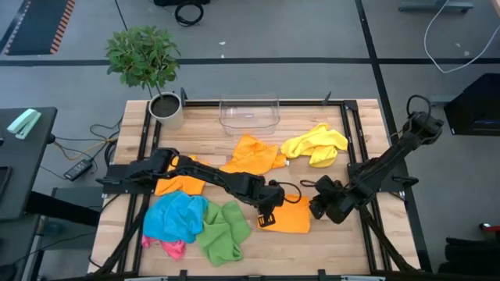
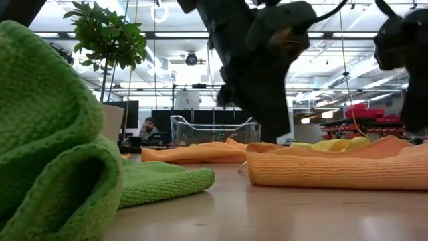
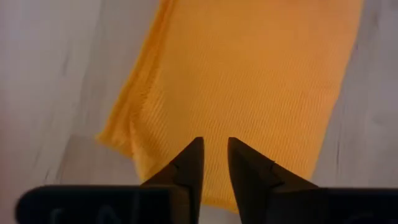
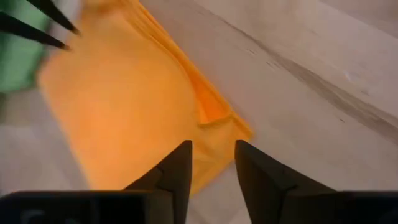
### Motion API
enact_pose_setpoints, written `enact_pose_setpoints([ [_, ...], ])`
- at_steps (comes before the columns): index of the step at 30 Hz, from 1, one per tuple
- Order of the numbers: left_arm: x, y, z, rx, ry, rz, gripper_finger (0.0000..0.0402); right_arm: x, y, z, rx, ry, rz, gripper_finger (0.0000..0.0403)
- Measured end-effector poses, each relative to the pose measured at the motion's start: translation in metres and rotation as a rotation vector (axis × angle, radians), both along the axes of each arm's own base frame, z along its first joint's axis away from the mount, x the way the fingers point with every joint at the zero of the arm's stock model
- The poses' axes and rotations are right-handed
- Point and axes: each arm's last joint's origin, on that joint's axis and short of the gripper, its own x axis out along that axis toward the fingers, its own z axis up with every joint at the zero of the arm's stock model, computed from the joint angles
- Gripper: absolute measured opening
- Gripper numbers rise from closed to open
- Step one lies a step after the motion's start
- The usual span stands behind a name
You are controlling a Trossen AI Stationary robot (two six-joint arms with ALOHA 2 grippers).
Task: Fold microfiber towels
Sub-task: Fold the bottom orange towel on the table
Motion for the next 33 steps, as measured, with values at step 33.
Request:
enact_pose_setpoints([
  [33, 0.016, 0.032, -0.045, 0.042, 0.049, 0.006, 0.0006, 0.028, 0.06, -0.038, 0.209, -0.103, 0.034, 0.0004],
])
